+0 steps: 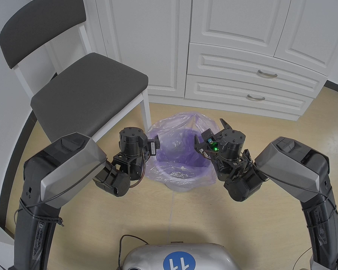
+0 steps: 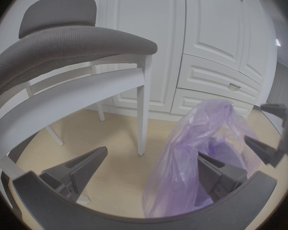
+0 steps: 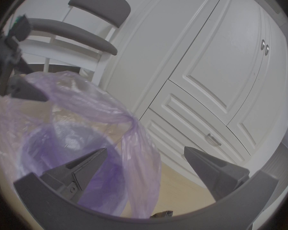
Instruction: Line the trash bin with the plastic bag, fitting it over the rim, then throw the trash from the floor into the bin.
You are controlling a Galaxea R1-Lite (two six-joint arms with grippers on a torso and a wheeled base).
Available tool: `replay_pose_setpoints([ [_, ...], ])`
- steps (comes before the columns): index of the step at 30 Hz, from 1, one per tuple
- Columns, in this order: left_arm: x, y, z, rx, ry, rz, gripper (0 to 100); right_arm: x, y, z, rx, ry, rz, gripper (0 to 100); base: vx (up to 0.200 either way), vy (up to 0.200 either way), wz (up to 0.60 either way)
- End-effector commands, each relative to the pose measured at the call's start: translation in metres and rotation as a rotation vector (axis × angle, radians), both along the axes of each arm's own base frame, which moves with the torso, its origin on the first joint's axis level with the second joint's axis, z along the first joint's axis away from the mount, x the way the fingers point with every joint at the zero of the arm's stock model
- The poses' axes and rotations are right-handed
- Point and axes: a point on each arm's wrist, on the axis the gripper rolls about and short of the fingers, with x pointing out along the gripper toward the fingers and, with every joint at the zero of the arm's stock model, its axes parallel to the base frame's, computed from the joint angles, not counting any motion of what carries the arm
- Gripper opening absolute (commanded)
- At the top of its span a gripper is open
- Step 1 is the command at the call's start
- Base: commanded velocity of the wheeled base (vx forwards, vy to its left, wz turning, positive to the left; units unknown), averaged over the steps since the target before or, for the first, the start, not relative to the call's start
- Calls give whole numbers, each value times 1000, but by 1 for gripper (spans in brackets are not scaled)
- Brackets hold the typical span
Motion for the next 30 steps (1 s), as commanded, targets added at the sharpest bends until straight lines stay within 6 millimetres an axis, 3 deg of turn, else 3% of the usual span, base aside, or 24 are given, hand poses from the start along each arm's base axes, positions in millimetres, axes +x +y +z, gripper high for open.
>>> replay_pose_setpoints([
  [1,20,5,-14,-15,-13,30,100,-12,-15,6,-1,2,-12,100,0,0,0],
  [7,31,17,-20,-25,-19,60,100,25,-38,-7,24,-25,-97,100,0,0,0],
  [20,56,21,-26,-69,-53,89,100,63,-53,-38,147,-60,-172,100,0,0,0],
  [23,62,20,-27,-76,-70,91,100,67,-55,-32,189,-87,-180,100,0,0,0],
  [30,77,9,-26,-101,-123,82,100,64,-49,6,252,-161,-149,100,0,0,0],
])
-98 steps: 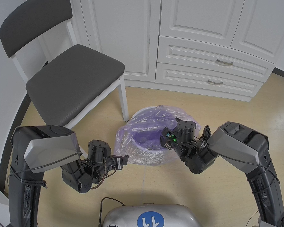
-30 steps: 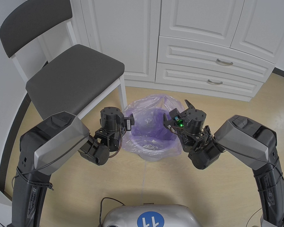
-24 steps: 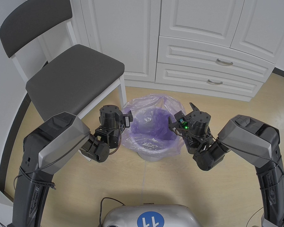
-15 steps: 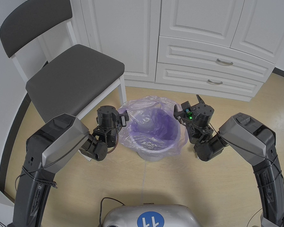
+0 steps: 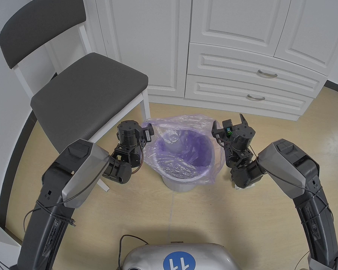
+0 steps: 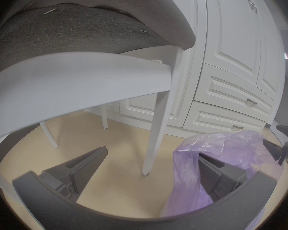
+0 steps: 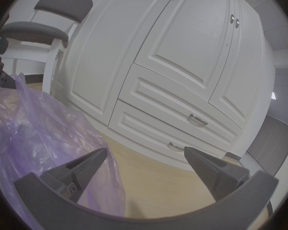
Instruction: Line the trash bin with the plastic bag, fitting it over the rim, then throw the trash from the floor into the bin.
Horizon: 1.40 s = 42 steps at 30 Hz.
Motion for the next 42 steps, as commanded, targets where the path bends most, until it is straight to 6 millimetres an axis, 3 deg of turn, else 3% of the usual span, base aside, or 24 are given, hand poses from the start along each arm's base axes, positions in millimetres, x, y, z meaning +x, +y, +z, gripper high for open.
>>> replay_pose_setpoints([
  [1,12,-7,-13,-6,-14,-4,100,1,4,20,24,-47,14,100,0,0,0],
  [6,19,-12,-24,-10,-21,-7,100,11,3,2,23,-34,9,100,0,0,0],
  [8,19,-13,-29,0,1,-14,100,18,2,-17,41,-26,8,100,0,0,0],
  [13,20,-11,-35,5,18,-21,100,40,-1,-40,91,-15,0,100,0,0,0],
  [15,21,-8,-38,6,21,-27,100,42,-4,-63,94,65,-1,100,0,0,0],
  [17,23,-4,-39,4,22,-28,100,42,-3,-67,127,93,16,100,0,0,0],
  [25,28,10,-39,-13,23,-35,100,43,0,-67,161,133,99,100,0,0,0],
  [33,27,8,-40,-33,14,-23,100,44,-3,-59,201,108,88,100,0,0,0],
  [37,21,3,-40,-41,7,-21,100,43,1,-47,212,74,84,100,0,0,0],
  [42,0,5,-22,-45,-1,-33,100,20,9,-40,196,132,106,100,0,0,0],
])
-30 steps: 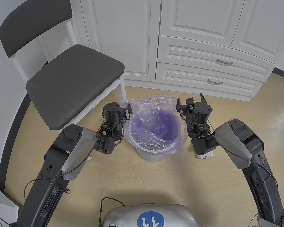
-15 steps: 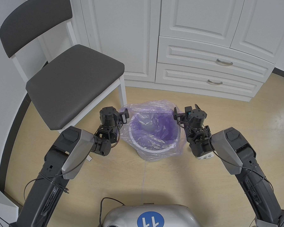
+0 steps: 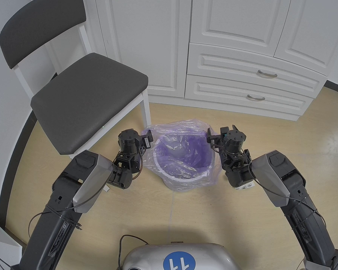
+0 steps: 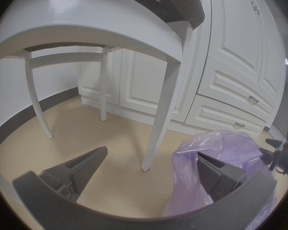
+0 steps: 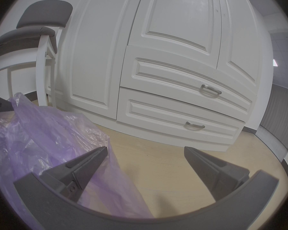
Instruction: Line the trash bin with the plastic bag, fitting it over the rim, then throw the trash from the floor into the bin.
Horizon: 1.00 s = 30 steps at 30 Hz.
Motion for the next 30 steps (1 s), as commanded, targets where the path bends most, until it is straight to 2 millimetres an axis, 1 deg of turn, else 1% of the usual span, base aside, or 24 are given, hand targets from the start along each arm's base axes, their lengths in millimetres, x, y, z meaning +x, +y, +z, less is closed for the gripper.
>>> replay_pose_setpoints([
  [1,-19,0,19,-2,-3,-12,100,-20,8,11,-11,36,26,100,0,0,0],
  [2,-24,0,23,-4,-8,-15,100,-26,9,12,-18,54,32,100,0,0,0],
  [3,-24,0,24,-5,-10,-15,100,-27,9,13,-18,54,32,100,0,0,0],
  [10,-41,3,37,-16,-14,-23,100,-60,19,26,-31,85,71,100,0,0,0],
  [11,-41,3,37,-16,-14,-23,100,-60,19,26,-31,85,71,100,0,0,0],
  [12,-45,4,41,-18,-18,-26,100,-66,21,31,-33,86,81,100,0,0,0],
  [13,-46,3,43,-19,-23,-27,100,-67,21,35,-32,79,82,100,0,0,0],
  [16,-45,2,45,-23,-31,-29,100,-61,21,48,-20,45,76,100,0,0,0],
  [17,-45,2,46,-24,-35,-29,100,-55,19,53,-15,23,68,100,0,0,0],
  [19,-43,1,48,-28,-45,-29,100,-47,13,62,-5,-2,51,100,0,0,0],
  [21,-42,2,49,-32,-50,-27,100,-42,7,68,1,-14,37,100,0,0,0],
  [23,-41,2,50,-32,-54,-32,100,-34,-2,77,8,-38,15,100,0,0,0],
  [25,-36,1,54,-38,-70,-29,100,-27,-7,81,11,-48,2,100,0,0,0],
  [28,-28,-2,46,-43,-74,-24,100,-19,-11,81,16,-57,-12,100,0,0,0],
  [30,-29,-2,45,-52,-69,-23,100,-20,-13,80,23,-63,-19,100,0,0,0],
])
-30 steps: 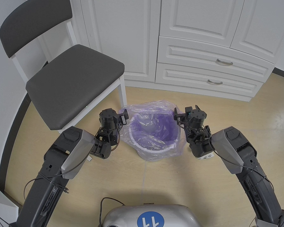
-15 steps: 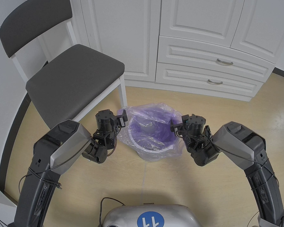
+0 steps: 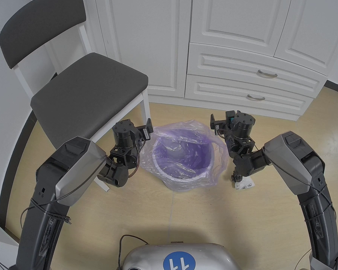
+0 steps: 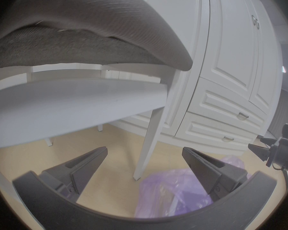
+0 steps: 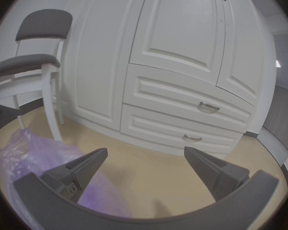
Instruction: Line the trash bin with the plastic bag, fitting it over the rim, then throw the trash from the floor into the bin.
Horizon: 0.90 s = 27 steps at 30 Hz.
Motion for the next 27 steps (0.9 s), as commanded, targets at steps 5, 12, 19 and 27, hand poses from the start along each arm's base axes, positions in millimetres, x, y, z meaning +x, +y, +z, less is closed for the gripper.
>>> replay_pose_setpoints([
  [5,-21,6,12,-24,22,-11,100,-39,12,11,-15,58,35,100,0,0,0],
  [12,-60,13,21,13,109,-151,100,-84,41,-2,-104,237,140,100,0,0,0],
  [19,-79,21,3,62,220,-233,100,-73,50,-46,-203,416,139,100,0,0,0],
  [27,-78,20,0,66,226,-233,100,-37,55,-65,-209,401,80,100,0,0,0],
])
